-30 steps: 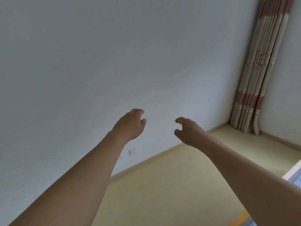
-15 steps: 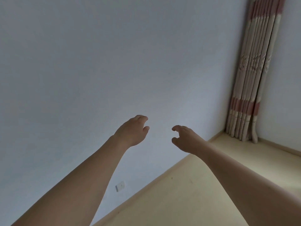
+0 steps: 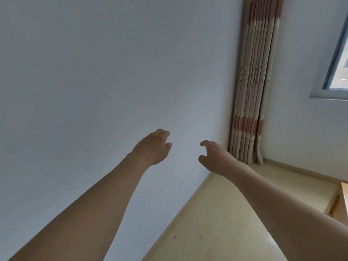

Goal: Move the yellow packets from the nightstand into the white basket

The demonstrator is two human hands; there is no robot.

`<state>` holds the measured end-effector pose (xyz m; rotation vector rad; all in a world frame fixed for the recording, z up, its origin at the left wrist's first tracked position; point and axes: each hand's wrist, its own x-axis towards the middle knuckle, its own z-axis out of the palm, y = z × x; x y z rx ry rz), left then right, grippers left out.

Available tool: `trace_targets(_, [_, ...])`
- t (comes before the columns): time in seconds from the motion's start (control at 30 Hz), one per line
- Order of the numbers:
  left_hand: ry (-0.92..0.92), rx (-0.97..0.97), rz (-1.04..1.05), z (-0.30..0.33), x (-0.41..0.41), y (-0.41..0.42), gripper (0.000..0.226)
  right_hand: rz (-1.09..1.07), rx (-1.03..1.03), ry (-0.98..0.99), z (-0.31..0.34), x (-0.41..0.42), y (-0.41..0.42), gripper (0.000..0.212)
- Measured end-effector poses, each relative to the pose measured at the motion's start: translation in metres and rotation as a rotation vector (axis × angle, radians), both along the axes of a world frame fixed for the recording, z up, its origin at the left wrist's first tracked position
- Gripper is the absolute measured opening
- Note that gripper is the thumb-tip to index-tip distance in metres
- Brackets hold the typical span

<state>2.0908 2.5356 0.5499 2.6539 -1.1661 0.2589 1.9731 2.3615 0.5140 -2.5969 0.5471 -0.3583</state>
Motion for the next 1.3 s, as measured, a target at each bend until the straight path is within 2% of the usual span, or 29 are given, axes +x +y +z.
trace_targets(0.27, [-0.029, -0.061, -0.264, 0.046, 0.141, -0.191, 0.048, -0.318, 0.008, 0.031, 0.045, 0.071, -0.162, 0.059])
trace_targets(0.43, [-0.006, -0.106, -0.448, 0.058, 0.161, -0.329, 0.043, -0.512, -0.004, 0.051, 0.050, 0.065, -0.262, 0.051])
trace_targets(0.53, [0.015, -0.128, -0.561, 0.054, 0.161, -0.417, 0.035, -0.600, -0.003, 0.050, 0.046, 0.063, -0.327, 0.056])
trace_targets(0.63, [-0.011, -0.141, -0.665, 0.048, 0.165, -0.506, 0.027, -0.641, -0.028, 0.044, 0.041, 0.066, -0.400, 0.059])
trace_targets(0.77, [-0.047, -0.138, -0.725, 0.060, 0.173, -0.611, 0.047, -0.682, -0.034, -0.001, 0.049, 0.065, -0.496, 0.058])
trace_targets(1.0, [-0.111, -0.195, -0.750, 0.094, 0.192, -0.774, 0.050, -0.747, -0.086, -0.064, 0.087, 0.068, -0.645, 0.056])
trace_targets(1.3, [-0.096, -0.102, -0.848, 0.067, 0.215, -0.989, 0.052, -0.795, -0.068, -0.022, 0.067, 0.096, -0.829, 0.055])
